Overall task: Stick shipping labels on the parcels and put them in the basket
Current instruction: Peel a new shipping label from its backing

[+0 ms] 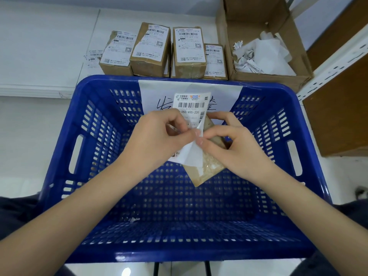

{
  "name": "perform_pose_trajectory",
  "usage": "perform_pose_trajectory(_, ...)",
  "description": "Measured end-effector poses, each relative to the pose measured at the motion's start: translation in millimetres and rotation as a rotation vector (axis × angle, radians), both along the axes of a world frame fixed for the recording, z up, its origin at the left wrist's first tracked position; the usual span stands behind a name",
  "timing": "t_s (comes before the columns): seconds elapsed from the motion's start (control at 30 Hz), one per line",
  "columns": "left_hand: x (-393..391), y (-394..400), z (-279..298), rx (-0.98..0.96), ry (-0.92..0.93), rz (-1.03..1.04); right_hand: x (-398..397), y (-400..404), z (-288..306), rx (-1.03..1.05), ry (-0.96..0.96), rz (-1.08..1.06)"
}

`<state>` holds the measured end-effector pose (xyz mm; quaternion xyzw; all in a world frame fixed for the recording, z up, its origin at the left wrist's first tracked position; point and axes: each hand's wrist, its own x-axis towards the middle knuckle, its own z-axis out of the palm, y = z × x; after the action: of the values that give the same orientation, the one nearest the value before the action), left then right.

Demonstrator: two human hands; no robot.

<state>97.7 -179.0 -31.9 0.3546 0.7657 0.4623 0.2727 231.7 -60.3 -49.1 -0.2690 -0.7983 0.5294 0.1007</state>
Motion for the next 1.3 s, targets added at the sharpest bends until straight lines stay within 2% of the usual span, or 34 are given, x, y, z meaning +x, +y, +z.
perform_pose_trajectory(0.2,-3.2,2.6,3.0,-0.03,-0.04,0.041,-0.7,0.2,2.0,-0.002,0.001,-0.01)
perform_pose_trajectory(0.5,-15.8,0.3,8.6,-0.067,0.05,0.038,-0.1,4.0,6.2,-0.06,-0.005,-0.043)
perform_pose_trajectory(0.87,-25.6,-1.6,17.4,-0.08,0.103,0.048,3.0,26.8,14.8,-0.028,-0.02,-0.107)
perform_pose_trajectory(1.3,-36.4,-4.3,23.3,-0.046,0.046,0.14,10.1,46.8,26.3,-0.005,-0.028,-0.203)
